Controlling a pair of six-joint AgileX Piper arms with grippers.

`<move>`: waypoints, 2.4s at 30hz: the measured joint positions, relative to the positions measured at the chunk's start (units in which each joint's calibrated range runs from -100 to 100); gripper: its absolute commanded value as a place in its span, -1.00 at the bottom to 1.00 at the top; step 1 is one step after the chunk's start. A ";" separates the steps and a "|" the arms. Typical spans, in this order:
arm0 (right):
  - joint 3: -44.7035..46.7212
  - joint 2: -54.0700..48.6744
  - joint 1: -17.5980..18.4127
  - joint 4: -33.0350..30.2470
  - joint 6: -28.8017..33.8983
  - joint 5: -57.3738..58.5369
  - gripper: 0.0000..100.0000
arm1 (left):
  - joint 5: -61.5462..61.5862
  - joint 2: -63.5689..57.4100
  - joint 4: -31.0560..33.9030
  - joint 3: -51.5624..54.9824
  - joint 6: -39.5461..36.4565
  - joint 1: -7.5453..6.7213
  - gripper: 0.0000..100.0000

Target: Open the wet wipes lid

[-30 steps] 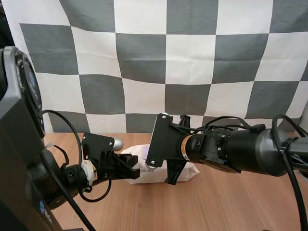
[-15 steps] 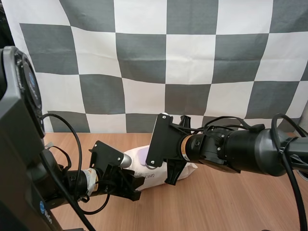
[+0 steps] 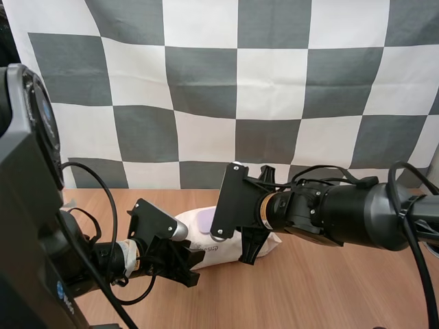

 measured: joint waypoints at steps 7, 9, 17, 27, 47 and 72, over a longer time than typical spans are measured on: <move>0.00 0.00 0.00 0.00 0.00 0.00 -0.12 | -1.73 3.48 -2.53 0.00 3.29 0.00 0.22; 0.00 0.00 0.00 0.00 0.00 0.00 -0.12 | -2.68 4.38 -2.82 0.00 4.03 0.00 0.21; 0.00 0.00 0.00 0.29 0.00 0.00 -0.12 | -3.12 6.80 -4.78 0.00 6.91 0.00 -0.28; 0.00 0.00 0.74 0.67 -0.33 1.64 -0.12 | -5.02 7.09 -6.42 0.00 7.58 0.00 -1.00; 0.00 4.15 4.60 -0.22 -3.79 5.46 -0.12 | -5.68 7.09 -6.45 0.00 9.90 0.00 -1.00; -3.99 12.58 2.80 -2.64 -3.36 3.12 -0.21 | -4.10 7.09 -5.71 0.00 9.90 0.00 -1.00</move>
